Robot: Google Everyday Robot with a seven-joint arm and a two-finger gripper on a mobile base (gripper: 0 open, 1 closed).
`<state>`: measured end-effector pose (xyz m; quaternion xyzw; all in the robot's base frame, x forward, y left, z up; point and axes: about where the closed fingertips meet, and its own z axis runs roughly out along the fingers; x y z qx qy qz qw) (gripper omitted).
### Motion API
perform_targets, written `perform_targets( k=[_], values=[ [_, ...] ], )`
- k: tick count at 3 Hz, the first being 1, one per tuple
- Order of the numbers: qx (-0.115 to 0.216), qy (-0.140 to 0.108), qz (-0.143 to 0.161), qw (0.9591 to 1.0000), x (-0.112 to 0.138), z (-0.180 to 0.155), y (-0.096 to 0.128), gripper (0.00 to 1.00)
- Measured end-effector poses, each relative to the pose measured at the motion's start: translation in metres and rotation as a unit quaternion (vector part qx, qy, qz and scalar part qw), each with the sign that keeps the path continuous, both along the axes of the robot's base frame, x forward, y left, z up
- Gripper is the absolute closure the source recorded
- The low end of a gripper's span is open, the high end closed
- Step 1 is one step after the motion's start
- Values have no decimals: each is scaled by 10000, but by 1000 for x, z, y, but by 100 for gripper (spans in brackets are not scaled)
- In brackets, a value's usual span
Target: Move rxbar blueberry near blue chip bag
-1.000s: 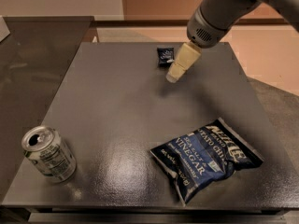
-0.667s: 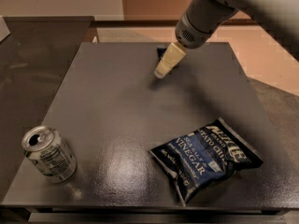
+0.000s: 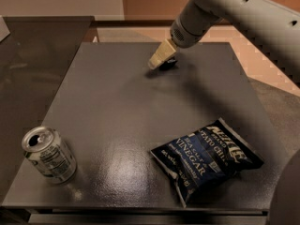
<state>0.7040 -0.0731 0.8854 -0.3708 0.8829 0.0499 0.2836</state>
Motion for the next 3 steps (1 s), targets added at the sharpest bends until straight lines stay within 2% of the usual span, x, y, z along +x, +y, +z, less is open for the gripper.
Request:
perform_targets(
  k=[1,3],
  values=[
    [224,-2,-373,9991,21,-10,-4,0],
    [292,-159,-580,9978,43,-28,0,0]
  ],
)
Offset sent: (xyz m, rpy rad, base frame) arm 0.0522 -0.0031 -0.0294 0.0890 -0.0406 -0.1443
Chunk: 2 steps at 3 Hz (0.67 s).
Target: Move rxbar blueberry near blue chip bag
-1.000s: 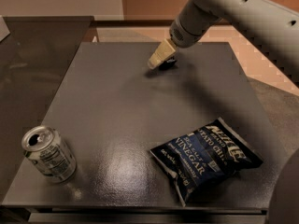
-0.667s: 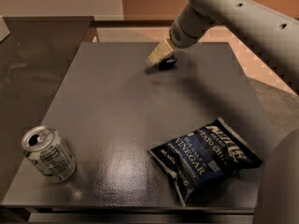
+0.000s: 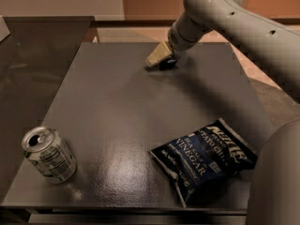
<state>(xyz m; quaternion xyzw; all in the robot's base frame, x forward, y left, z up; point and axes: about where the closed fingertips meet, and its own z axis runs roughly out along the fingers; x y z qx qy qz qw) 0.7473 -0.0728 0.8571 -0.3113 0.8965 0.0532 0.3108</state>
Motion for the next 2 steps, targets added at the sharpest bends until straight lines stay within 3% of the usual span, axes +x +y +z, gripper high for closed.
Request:
perform_targets(
  k=[1,2],
  values=[
    [-87,-23,-26,10000,5,-8,2,0],
    [-169,35,-53,9998,7,-15,1,9]
  ],
)
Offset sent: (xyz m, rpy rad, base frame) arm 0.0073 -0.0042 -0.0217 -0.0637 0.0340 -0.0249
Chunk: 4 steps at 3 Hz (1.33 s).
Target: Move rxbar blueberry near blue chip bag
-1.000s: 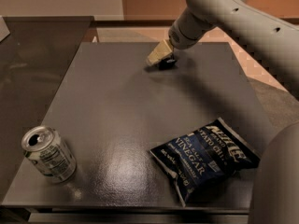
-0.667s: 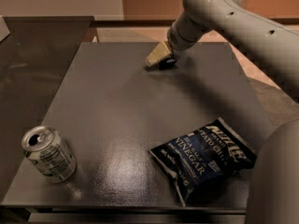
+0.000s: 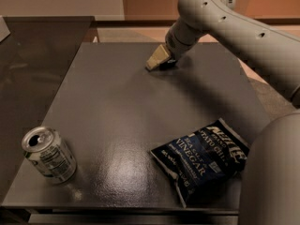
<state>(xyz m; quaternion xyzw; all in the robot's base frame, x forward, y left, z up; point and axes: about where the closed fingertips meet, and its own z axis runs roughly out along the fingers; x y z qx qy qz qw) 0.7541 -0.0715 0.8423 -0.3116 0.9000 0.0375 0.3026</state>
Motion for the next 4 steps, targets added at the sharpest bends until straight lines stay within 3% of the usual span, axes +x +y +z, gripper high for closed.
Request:
perform_targets(
  k=[1,3,4],
  values=[
    [-94,212,-55,9997,-3,-8,-4,41],
    [-110,250,-65,9996,-3,-5,-5,100],
    [97,164,-36,9998,-18,6,-21,100]
  ],
)
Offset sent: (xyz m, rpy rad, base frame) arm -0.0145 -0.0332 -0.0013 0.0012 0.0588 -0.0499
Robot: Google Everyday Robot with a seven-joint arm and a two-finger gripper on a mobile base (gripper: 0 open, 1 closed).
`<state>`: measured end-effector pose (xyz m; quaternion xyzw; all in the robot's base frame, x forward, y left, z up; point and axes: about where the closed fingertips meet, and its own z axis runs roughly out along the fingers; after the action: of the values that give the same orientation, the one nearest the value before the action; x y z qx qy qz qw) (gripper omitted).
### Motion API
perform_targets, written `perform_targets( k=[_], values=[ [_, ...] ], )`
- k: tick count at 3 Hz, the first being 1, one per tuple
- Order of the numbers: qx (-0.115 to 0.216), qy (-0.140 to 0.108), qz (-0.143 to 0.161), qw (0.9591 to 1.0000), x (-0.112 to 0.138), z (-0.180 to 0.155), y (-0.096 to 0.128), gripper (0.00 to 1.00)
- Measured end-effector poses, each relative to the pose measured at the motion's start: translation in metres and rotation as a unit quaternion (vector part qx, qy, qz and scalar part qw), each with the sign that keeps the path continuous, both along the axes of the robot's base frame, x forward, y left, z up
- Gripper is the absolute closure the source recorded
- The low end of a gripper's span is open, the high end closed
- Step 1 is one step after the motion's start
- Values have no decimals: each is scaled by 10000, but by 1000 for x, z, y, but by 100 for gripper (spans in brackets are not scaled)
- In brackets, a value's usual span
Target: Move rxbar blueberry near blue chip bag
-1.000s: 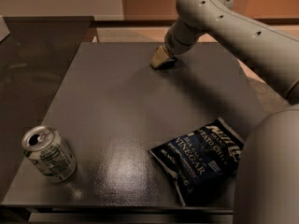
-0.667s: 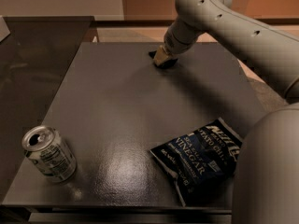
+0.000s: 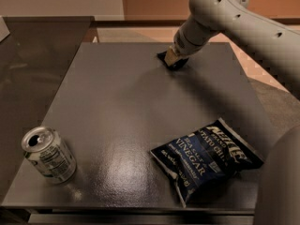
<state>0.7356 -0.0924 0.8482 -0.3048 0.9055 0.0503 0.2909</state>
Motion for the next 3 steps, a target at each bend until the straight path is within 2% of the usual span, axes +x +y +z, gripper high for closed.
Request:
perform_targets(
  k=[1,2,3],
  values=[
    [339,-243,411,9983,-42,28,-19,100],
    [467,-401,949,9936,-78,50,-35,100],
    [374,-409,1559,9862,-116,64,-45,100]
  ],
)
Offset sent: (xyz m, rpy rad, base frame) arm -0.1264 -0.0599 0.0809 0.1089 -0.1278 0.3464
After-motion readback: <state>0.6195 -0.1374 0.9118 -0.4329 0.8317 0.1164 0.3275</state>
